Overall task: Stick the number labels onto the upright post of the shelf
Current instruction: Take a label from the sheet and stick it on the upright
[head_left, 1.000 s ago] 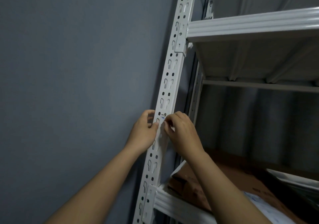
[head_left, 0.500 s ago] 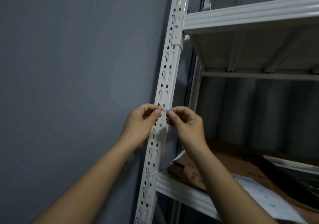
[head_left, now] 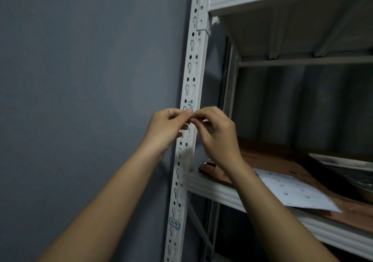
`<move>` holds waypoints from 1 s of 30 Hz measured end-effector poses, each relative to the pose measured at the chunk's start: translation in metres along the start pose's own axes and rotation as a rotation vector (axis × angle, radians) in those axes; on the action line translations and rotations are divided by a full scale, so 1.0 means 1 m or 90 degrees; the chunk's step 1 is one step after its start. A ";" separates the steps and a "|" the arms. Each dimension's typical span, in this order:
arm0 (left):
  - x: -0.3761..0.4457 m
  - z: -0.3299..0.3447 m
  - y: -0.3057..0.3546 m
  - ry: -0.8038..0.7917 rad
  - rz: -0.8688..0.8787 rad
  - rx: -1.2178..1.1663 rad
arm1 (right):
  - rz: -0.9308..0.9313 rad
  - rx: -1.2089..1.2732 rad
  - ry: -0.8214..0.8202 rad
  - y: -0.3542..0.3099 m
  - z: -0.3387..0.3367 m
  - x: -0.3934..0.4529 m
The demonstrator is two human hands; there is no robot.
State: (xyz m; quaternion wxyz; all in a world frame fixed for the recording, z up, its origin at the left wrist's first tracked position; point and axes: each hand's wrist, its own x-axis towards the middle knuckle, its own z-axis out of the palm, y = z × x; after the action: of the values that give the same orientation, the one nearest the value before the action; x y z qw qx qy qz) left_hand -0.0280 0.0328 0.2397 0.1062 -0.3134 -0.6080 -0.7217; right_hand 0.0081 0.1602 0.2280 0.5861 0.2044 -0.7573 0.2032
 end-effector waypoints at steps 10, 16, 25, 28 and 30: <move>-0.017 0.009 -0.001 0.037 0.019 0.004 | -0.027 -0.008 0.035 0.001 -0.013 -0.019; -0.019 0.015 -0.002 0.026 0.036 0.039 | 0.101 0.133 0.070 -0.004 -0.015 -0.024; -0.015 0.018 -0.015 -0.039 0.056 0.051 | 0.305 0.329 0.043 0.001 -0.026 -0.014; -0.014 0.028 -0.019 -0.045 0.066 0.066 | 0.290 0.213 0.055 0.005 -0.030 -0.014; -0.011 0.038 -0.020 -0.021 0.067 0.075 | 0.238 0.104 0.065 0.007 -0.031 -0.016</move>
State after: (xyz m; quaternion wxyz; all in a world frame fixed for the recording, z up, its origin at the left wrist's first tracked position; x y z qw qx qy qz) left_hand -0.0178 0.0707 0.2191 0.1523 -0.3502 -0.6340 -0.6725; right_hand 0.0326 0.1843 0.2190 0.5571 0.0965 -0.7322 0.3797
